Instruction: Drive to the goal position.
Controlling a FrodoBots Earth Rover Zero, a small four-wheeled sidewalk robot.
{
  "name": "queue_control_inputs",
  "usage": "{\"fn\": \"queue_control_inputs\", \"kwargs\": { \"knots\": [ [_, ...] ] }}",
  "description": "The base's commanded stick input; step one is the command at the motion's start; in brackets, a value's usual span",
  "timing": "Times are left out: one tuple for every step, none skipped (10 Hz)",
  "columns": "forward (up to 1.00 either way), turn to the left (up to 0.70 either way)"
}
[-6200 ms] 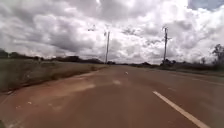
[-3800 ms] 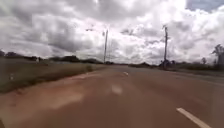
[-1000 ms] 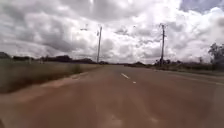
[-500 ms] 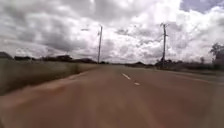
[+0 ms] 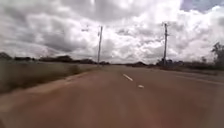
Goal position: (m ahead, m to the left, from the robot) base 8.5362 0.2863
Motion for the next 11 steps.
{"fn": "queue_control_inputs", "kwargs": {
  "knots": [
    [1.0, -0.12],
    [1.0, -0.02],
    [1.0, 0.0],
    [1.0, 0.0],
    [1.0, 0.0],
    [1.0, 0.0],
    [1.0, 0.0],
    [1.0, 0.0],
    [1.0, 0.0],
    [1.0, 0.0],
    [1.0, 0.0]
  ]
}}
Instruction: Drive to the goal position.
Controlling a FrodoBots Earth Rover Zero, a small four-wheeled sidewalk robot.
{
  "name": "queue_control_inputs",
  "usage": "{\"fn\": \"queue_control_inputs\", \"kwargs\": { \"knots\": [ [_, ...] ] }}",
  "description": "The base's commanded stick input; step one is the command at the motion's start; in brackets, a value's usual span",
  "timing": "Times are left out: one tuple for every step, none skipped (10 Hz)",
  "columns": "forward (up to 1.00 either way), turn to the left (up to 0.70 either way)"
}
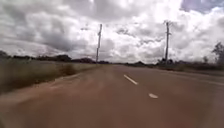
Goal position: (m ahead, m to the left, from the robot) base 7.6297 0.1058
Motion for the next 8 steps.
{"fn": "queue_control_inputs", "kwargs": {
  "knots": [
    [1.0, 0.0],
    [1.0, 0.0],
    [1.0, 0.0],
    [1.0, 0.0],
    [1.0, 0.0],
    [1.0, 0.0],
    [1.0, 0.0],
    [1.0, 0.0]
  ]
}}
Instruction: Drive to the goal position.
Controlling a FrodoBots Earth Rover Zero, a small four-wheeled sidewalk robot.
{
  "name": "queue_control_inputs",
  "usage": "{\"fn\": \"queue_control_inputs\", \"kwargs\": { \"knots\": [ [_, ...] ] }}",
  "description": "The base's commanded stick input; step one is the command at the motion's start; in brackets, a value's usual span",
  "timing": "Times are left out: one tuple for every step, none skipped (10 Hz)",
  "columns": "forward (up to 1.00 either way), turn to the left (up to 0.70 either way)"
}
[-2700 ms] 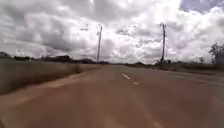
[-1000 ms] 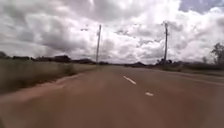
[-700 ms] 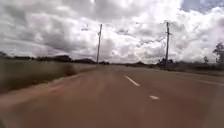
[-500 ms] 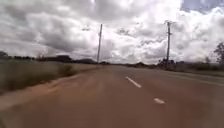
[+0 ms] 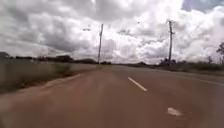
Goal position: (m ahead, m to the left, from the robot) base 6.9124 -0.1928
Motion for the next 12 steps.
{"fn": "queue_control_inputs", "kwargs": {
  "knots": [
    [1.0, 0.0],
    [1.0, 0.0],
    [1.0, 0.0],
    [1.0, 0.0],
    [1.0, 0.0],
    [1.0, 0.0],
    [1.0, 0.0],
    [1.0, -0.39],
    [1.0, -0.39],
    [1.0, -0.4],
    [1.0, 0.0],
    [1.0, 0.0]
  ]
}}
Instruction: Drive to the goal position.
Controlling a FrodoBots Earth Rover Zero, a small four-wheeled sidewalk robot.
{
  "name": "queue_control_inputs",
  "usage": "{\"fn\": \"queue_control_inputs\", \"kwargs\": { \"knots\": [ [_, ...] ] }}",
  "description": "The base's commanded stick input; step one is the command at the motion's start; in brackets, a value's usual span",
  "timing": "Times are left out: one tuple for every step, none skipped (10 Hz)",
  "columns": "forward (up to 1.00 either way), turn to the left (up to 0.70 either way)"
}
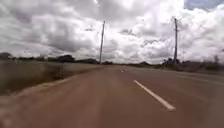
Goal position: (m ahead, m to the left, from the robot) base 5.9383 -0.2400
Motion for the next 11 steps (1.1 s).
{"fn": "queue_control_inputs", "kwargs": {
  "knots": [
    [1.0, 0.0],
    [1.0, 0.0],
    [1.0, 0.0],
    [1.0, 0.0],
    [1.0, 0.0],
    [1.0, 0.0],
    [1.0, 0.0],
    [1.0, 0.0],
    [1.0, 0.0],
    [1.0, 0.0],
    [1.0, 0.0]
  ]
}}
